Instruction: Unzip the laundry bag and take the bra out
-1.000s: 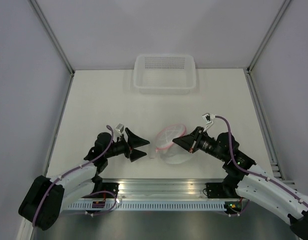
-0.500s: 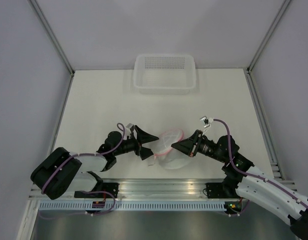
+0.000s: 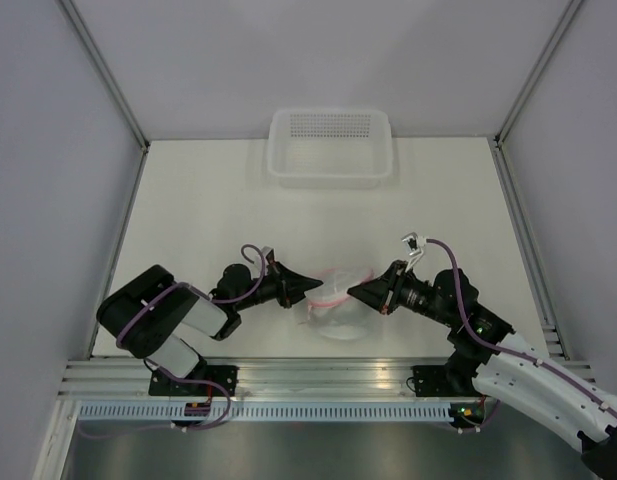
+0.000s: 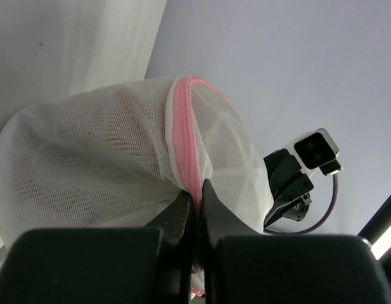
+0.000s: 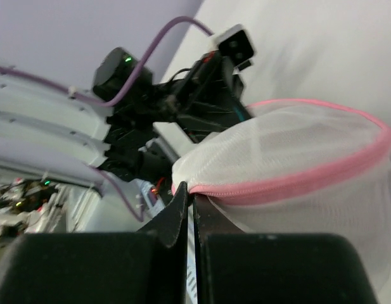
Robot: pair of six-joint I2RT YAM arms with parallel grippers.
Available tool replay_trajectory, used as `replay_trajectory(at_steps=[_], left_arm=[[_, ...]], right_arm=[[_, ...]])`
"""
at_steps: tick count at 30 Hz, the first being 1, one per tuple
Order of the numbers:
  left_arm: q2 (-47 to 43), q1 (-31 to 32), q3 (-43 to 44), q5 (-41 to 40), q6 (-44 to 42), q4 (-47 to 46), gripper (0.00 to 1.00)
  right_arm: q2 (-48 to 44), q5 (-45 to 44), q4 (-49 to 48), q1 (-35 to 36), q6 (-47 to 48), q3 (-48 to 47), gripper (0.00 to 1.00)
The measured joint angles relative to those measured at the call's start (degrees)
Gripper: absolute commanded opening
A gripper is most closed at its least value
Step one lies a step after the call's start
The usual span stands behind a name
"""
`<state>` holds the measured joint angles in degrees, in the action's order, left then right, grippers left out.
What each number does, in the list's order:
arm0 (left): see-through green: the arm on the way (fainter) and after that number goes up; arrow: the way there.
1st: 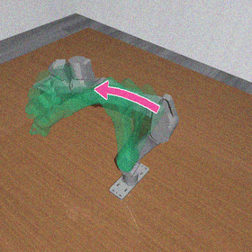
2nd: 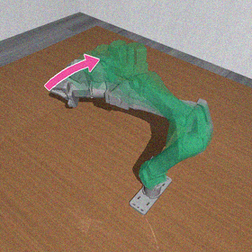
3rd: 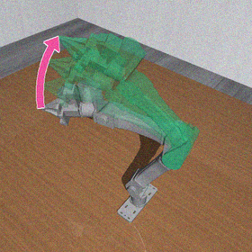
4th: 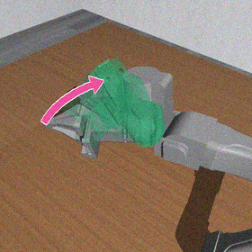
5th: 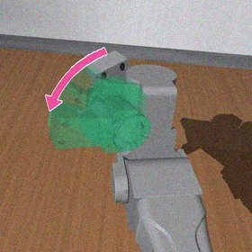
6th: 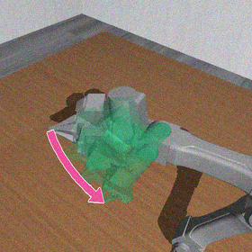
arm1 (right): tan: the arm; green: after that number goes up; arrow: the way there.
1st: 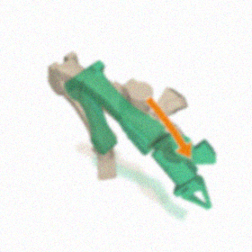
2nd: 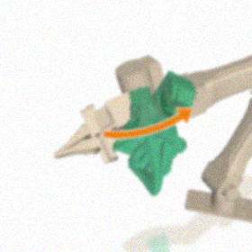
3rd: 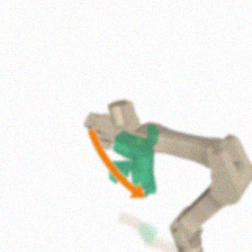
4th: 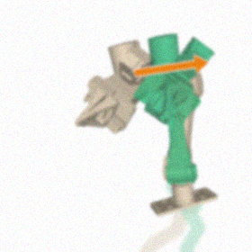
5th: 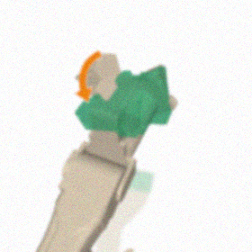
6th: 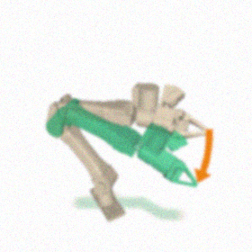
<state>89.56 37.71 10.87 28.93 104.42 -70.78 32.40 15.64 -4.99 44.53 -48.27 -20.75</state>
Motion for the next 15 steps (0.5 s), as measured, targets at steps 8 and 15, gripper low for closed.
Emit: replay_trajectory(at_steps=[8, 15], left_arm=[[-10.73, 0.04, 0.0, -6.71, -5.22, 11.76, 0.02], [-35.67, 6.64, 6.03, -21.66, -15.69, 45.53, 0.02]], right_arm=[[7.06, -16.35, 18.16, 0.2, 6.4, -10.05, 0.93], [11.76, -23.89, 23.78, 0.04, 10.64, -12.48, 0.96]])
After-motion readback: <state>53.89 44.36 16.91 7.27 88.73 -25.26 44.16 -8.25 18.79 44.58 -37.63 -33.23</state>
